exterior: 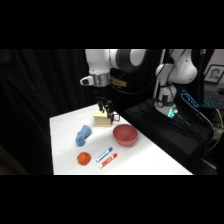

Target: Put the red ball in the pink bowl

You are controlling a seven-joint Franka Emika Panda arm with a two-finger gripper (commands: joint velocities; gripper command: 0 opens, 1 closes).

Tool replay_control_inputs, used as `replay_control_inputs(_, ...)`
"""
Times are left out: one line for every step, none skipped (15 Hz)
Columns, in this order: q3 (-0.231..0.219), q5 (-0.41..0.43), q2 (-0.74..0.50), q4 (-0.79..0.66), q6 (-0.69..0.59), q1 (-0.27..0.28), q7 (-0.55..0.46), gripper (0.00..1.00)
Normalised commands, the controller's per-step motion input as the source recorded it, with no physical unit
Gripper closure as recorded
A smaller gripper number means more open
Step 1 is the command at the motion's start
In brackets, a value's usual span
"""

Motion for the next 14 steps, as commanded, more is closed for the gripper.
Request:
replay_control_inputs(0.019, -0.002, 0.00, 0.01, -0.02, -0.017, 0.00, 0.00)
replay_control_inputs(0.017, -0.021, 0.03, 0.06, -0.01, -0.014, 0.06, 0.00)
replay_control_inputs(0.025, -0.011, 0.07, 0.13, -0.02, -0.006, 0.07, 0.00)
replay_control_inputs(0.030, -0.004, 0.10, 0.18, -0.04, 0.001, 0.10, 0.00)
replay_control_inputs(0.038, -0.044, 0.18, 0.26, -0.04, 0.017, 0.15, 0.00)
replay_control_inputs(0.048, -0.041, 0.25, 0.33, -0.04, 0.031, 0.16, 0.00)
replay_control_inputs(0.058, -0.048, 0.32, 0.41, -0.05, 0.048, 0.17, 0.00)
replay_control_inputs(0.053, -0.076, 0.35, 0.44, -0.06, 0.057, 0.21, 0.00)
replay_control_inputs(0.053, -0.090, 0.41, 0.52, -0.08, 0.069, 0.22, 0.00)
replay_control_inputs(0.047, -0.085, 0.42, 0.54, -0.09, 0.068, 0.19, 0.00)
replay_control_inputs(0.036, -0.095, 0.44, 0.57, -0.10, 0.067, 0.18, 0.00)
replay_control_inputs(0.024, -0.097, 0.43, 0.58, -0.11, 0.064, 0.17, 0.00)
replay_control_inputs(0.015, -0.092, 0.43, 0.60, -0.13, 0.058, 0.16, 0.00)
replay_control_inputs(0.003, -0.113, 0.43, 0.61, -0.11, 0.056, 0.17, 0.00)
